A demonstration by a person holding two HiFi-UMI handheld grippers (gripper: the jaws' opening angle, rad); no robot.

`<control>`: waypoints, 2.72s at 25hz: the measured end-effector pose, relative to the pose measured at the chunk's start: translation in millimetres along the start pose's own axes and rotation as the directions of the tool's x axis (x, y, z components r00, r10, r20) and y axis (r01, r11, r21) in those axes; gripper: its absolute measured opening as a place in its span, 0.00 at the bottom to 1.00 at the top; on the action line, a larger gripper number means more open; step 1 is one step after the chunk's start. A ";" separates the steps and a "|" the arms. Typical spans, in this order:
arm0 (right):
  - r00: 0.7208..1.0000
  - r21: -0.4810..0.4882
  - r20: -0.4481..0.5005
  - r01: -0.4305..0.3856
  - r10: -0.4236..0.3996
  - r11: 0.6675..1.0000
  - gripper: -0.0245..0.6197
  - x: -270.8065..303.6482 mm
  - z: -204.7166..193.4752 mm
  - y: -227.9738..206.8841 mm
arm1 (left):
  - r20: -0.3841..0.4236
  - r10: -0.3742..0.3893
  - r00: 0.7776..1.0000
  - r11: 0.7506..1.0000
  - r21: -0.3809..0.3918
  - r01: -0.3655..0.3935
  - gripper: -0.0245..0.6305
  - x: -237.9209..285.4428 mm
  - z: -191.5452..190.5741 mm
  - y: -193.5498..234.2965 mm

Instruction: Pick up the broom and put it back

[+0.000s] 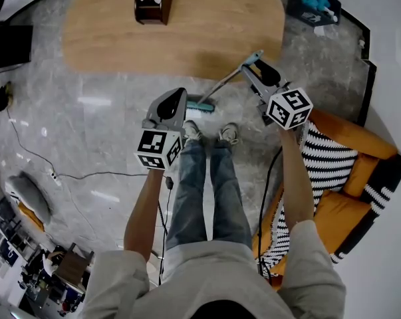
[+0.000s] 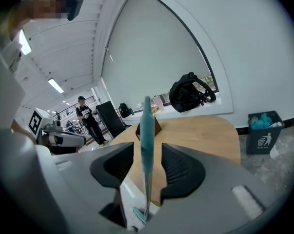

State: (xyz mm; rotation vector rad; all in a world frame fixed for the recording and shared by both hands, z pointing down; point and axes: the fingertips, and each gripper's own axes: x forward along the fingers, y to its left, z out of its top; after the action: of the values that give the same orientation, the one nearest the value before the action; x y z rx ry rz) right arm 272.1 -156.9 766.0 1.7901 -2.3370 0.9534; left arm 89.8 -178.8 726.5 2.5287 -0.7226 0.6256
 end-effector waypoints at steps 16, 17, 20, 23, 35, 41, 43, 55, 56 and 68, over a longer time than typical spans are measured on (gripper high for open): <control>0.987 -0.009 0.057 0.153 -0.152 0.988 0.09 -53.2 5.1 -1.8 | 0.046 -0.021 0.999 0.999 0.039 0.020 0.04 -11.6 31.4 -9.9; 0.983 -0.017 0.064 0.171 -0.169 0.985 0.06 -57.9 7.7 -1.4 | 0.050 -0.025 0.998 0.999 0.042 0.023 0.04 -12.6 34.6 -11.8; 0.976 -0.041 0.081 0.208 -0.204 0.977 0.04 -69.9 17.4 1.5 | 0.067 -0.033 0.997 0.998 0.054 0.030 0.04 -16.1 48.9 -17.1; 0.968 -0.064 0.099 0.238 -0.231 0.969 0.04 -84.4 29.2 6.1 | 0.088 -0.043 0.995 0.997 0.070 0.037 0.04 -21.7 66.4 -23.3; 0.928 -0.081 0.174 0.346 -0.328 0.935 0.04 -152.1 90.5 49.6 | 0.158 -0.058 0.986 0.992 0.116 0.040 0.04 -62.0 138.7 -38.1; 0.922 -0.071 0.210 0.346 -0.325 0.936 0.04 -182.1 126.9 78.1 | 0.190 -0.052 0.980 0.993 0.110 0.031 0.04 -88.5 171.1 -44.3; 0.920 -0.084 0.225 0.347 -0.322 0.934 0.04 -189.8 143.6 86.1 | 0.208 -0.054 0.977 0.993 0.113 0.030 0.04 -97.2 185.1 -48.1; 0.890 -0.157 0.329 0.382 -0.316 0.911 0.04 -225.3 228.6 130.3 | 0.322 -0.055 0.945 0.988 0.156 0.004 0.04 -149.2 267.8 -52.9; 0.888 -0.163 0.336 0.384 -0.315 0.909 0.04 -227.6 233.7 133.4 | 0.329 -0.057 0.943 0.987 0.163 0.003 0.04 -153.4 272.9 -53.3; 0.865 -0.191 0.390 0.411 -0.315 0.891 0.04 -243.4 267.6 152.9 | 0.397 -0.062 0.916 0.981 0.195 -0.018 0.04 -184.6 315.9 -55.2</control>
State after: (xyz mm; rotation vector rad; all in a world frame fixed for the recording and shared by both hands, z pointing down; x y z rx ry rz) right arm 302.4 -58.1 387.1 2.3120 -2.0340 0.2637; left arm 75.4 -229.1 360.2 2.8846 -0.8003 0.1678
